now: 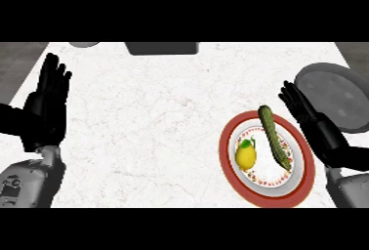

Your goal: Pick the squash from the plate and place it in the pan

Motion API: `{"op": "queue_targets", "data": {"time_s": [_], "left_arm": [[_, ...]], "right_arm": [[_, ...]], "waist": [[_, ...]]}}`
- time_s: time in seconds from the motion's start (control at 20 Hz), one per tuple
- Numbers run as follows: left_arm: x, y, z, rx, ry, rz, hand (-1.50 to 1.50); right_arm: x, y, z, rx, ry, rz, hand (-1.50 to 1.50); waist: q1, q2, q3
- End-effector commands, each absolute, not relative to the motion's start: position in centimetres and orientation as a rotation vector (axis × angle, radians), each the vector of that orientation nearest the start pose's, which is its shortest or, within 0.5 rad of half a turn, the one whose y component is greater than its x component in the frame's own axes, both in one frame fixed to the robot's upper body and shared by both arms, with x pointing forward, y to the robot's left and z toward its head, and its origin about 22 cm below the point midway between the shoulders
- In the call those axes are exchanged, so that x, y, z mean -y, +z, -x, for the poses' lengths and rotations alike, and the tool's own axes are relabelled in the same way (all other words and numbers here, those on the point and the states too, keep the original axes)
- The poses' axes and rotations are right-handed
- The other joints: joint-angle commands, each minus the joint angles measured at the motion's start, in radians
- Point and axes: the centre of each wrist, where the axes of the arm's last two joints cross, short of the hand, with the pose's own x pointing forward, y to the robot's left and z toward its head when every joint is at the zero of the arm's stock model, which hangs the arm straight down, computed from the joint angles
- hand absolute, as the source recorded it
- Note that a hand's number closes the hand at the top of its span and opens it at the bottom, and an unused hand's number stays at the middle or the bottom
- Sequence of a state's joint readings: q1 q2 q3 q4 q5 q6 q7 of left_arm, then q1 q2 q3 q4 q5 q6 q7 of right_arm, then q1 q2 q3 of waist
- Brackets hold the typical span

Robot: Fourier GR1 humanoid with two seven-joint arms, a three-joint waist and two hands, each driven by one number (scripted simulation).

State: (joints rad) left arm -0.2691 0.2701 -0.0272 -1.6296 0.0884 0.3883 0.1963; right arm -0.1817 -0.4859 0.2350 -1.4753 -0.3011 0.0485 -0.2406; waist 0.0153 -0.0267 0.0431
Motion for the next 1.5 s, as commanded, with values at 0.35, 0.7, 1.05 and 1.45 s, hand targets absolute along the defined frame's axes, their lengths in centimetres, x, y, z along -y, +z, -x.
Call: {"op": "queue_targets", "data": {"time_s": [0.35, 0.7, 1.05, 1.45], "left_arm": [[-22.9, 6.7, -28.2, 1.558, -0.291, -0.157, 0.0], [-25.5, 6.0, -27.0, 1.502, -0.368, -0.084, 0.0], [-23.7, 4.4, -25.8, 1.498, -0.358, -0.087, 0.0], [-24.7, 5.0, -27.5, 1.494, -0.37, -0.089, 0.0]], "right_arm": [[39.5, 7.9, -30.2, 1.393, 0.806, 0.693, 1.5], [35.9, -2.8, -30.1, 1.474, 0.352, 0.662, -1.5], [35.4, 1.9, -32.0, 1.207, 0.77, 0.785, -1.5], [30.6, 7.8, -36.0, 0.776, 1.122, 0.707, -1.5]], "waist": [[0.012, 0.06, -0.064], [-0.003, 0.029, -0.042], [0.001, 0.025, -0.045], [0.007, 0.027, -0.047]]}}
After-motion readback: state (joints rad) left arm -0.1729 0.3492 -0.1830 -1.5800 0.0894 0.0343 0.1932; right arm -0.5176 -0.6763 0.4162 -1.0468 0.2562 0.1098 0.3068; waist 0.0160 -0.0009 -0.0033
